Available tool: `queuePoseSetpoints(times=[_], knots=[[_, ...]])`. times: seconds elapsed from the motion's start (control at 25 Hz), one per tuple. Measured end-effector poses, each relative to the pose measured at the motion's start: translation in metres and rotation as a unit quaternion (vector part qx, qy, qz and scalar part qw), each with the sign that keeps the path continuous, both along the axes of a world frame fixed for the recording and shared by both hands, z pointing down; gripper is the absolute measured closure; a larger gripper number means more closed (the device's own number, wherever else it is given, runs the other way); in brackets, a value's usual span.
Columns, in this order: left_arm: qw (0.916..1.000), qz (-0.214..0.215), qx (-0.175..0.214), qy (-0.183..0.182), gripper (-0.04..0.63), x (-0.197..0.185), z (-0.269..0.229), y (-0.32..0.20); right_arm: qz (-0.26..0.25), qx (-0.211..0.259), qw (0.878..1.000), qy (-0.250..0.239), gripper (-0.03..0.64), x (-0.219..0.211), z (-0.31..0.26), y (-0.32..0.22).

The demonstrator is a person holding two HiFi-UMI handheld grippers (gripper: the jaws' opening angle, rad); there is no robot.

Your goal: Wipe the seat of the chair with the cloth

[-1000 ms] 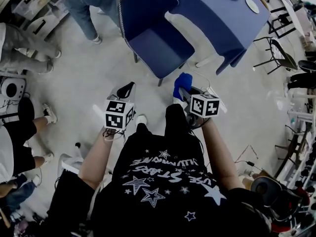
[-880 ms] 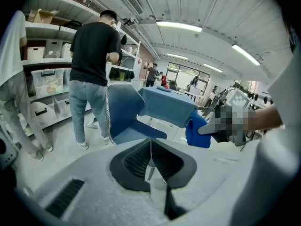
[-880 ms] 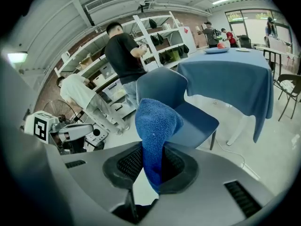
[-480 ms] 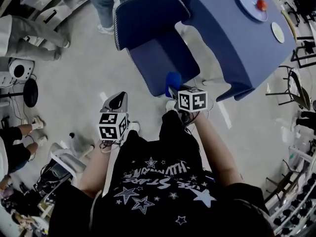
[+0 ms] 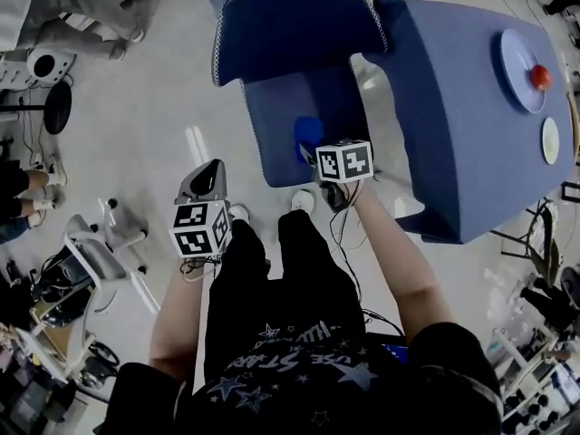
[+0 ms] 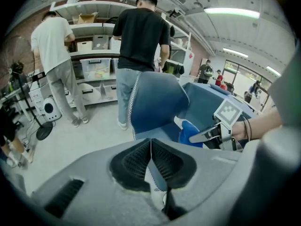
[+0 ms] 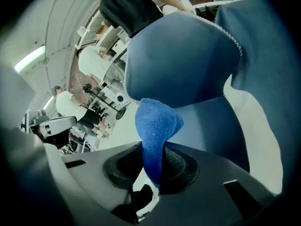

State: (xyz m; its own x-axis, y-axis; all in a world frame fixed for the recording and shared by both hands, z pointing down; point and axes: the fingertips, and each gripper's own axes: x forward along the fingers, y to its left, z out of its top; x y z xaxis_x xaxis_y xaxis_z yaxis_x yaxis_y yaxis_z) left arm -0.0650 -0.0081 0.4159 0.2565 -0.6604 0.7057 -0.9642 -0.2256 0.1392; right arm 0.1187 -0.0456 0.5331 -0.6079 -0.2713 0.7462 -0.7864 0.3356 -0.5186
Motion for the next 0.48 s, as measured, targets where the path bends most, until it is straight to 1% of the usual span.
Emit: queuePoseSetpoints(times=[0.08,0.24,0.36,0.48], knots=[[0.9999,-0.014,-0.003,0.005,0.574,-0.002,0.009,-0.010,-0.013,-0.001,1.000,-0.016,0.546,-0.015,0.006,-0.016],[0.9996,-0.019,-0.003,0.018,0.574,0.000,0.030,-0.026,0.009,-0.012,0.998,-0.055,0.546,-0.036,0.015,-0.045],[0.9994,-0.017,-0.011,0.027,0.574,0.001,0.057,-0.034,0.007,-0.023,0.999,-0.038,0.546,-0.040,0.030,-0.058],[0.9986,-0.023,-0.028,0.039,0.574,-0.003,0.088,-0.044,-0.026,-0.032,0.999,-0.020,0.546,-0.051,0.043,-0.069]])
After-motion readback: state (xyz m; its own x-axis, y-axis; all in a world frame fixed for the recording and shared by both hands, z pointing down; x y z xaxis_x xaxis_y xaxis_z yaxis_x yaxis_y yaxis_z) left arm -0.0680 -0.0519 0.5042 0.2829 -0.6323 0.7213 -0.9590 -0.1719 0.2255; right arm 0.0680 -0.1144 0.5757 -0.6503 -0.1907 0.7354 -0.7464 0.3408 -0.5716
